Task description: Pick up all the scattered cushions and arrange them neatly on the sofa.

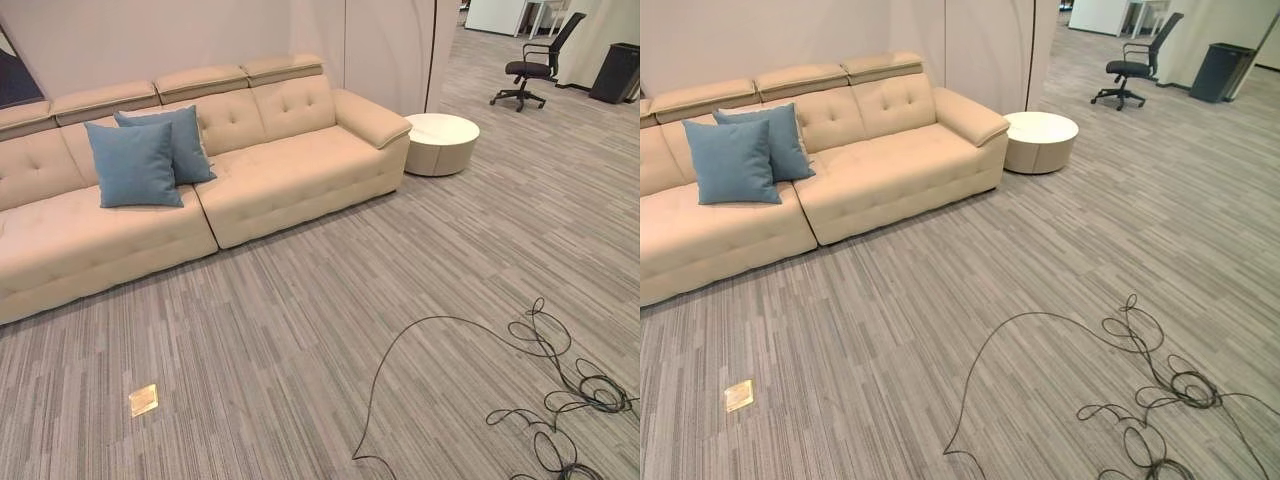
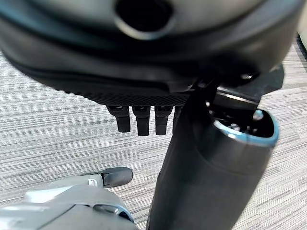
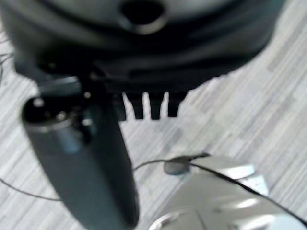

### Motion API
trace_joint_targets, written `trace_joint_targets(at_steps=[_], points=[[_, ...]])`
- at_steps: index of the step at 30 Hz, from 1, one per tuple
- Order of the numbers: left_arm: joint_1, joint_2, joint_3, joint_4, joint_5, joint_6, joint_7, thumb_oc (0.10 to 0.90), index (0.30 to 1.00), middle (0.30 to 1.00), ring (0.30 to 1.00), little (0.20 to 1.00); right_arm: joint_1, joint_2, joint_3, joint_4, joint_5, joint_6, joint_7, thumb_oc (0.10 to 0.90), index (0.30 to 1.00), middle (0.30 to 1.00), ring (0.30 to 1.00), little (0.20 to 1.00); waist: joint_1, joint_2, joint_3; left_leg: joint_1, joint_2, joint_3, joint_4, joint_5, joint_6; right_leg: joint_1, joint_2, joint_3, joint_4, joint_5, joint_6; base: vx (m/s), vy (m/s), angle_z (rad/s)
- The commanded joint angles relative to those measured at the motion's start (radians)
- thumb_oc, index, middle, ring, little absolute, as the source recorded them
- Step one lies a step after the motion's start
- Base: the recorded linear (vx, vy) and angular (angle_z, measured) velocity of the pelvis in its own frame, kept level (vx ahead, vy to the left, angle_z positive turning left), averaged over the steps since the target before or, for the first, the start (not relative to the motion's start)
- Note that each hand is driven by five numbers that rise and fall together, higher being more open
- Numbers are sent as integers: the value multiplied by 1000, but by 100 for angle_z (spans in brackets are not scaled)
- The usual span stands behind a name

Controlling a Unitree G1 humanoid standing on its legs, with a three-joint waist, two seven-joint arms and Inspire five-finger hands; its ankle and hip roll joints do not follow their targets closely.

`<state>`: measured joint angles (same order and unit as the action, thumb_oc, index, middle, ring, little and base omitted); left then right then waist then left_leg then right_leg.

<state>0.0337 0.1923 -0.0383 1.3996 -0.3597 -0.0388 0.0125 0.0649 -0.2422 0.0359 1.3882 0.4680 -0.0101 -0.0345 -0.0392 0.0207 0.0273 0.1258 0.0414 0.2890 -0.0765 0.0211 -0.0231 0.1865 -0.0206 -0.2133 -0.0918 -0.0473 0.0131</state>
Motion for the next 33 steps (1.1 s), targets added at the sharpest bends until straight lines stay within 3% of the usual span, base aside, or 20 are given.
trace_joint_targets(at_steps=[1, 15, 22, 24, 26, 27, 29, 31, 32, 33], points=[[-51, -10, -14, 84, 29, -2, -6, 800, 900, 900, 900, 900, -46, -2, 13, 55, -28, -8, 4, 800, 900, 900, 900, 900, 5, 6, -6, -35, 86, -51, -11, 13, -64, -34, -94, -46, 5, -27, 100, 0, 0, 0], [-58, -8, -10, 72, 12, -2, -16, 800, 900, 900, 900, 900, -35, 3, 39, 64, -73, 5, 25, 800, 900, 900, 900, 900, 11, 2, -2, -39, 86, -66, -11, 15, -66, -31, -86, -58, 5, -35, 94, 2, -6, 1], [-59, 5, -2, 64, -7, -6, -17, 800, 900, 900, 900, 900, -50, 2, 114, 44, -152, 13, 52, 800, 900, 900, 900, 900, 43, -3, 34, -57, 94, -95, -11, 33, -73, -31, -76, -89, 5, -40, 83, 39, -47, 10], [-63, 7, -4, 59, -11, -9, -16, 800, 900, 900, 900, 900, -51, 0, 120, 42, -163, 13, 54, 800, 900, 900, 900, 900, 51, -6, 47, -72, 96, -106, 5, 34, -75, -30, -75, -100, 5, -41, 78, -16, -46, 16], [-80, 10, -11, 47, -34, -12, -11, 800, 900, 900, 900, 900, -55, -8, 122, 44, -177, 11, 54, 800, 900, 900, 900, 900, 68, -16, 91, -180, 108, -132, 152, 10, -90, -33, -85, -148, 19, -56, 59, -91, -59, 60], [-83, 5, -16, 48, -36, -12, -14, 800, 900, 900, 900, 900, -52, -14, 120, 47, -183, 13, 54, 800, 900, 900, 900, 900, 71, -18, 99, -220, 114, -111, 210, 2, -96, -30, -89, -176, 20, -69, 50, -40, -51, 85], [-84, -1, -4, 29, -71, -12, -6, 800, 900, 900, 900, 900, -58, -30, 130, 45, -194, 19, 47, 800, 900, 900, 900, 900, 102, -23, 129, -336, 130, -61, 339, 55, -105, -1, -87, -232, 10, -94, 33, 58, -82, 88], [-80, -2, 15, 37, -74, -4, -11, 800, 900, 900, 900, 900, -66, -37, 134, 42, -202, 20, 40, 800, 900, 900, 900, 900, 117, -26, 121, -369, 173, 67, 294, 64, -108, 27, -77, -270, 5, -131, 41, 242, 23, 94], [-54, 1, 29, 53, -54, 5, -21, 800, 900, 900, 900, 900, -75, -37, 137, 33, -204, 20, 46, 800, 900, 900, 900, 900, 151, -31, 102, -368, 148, 55, 226, 65, -95, 38, -76, -273, 7, -137, 54, 257, 130, 91], [-52, 1, 29, 53, -54, 5, -21, 800, 900, 900, 900, 900, -74, -37, 137, 32, -204, 20, 47, 800, 900, 900, 900, 900, 151, -32, 102, -362, 144, 57, 217, 69, -93, 40, -79, -274, 7, -136, 56, 339, 132, 70]])
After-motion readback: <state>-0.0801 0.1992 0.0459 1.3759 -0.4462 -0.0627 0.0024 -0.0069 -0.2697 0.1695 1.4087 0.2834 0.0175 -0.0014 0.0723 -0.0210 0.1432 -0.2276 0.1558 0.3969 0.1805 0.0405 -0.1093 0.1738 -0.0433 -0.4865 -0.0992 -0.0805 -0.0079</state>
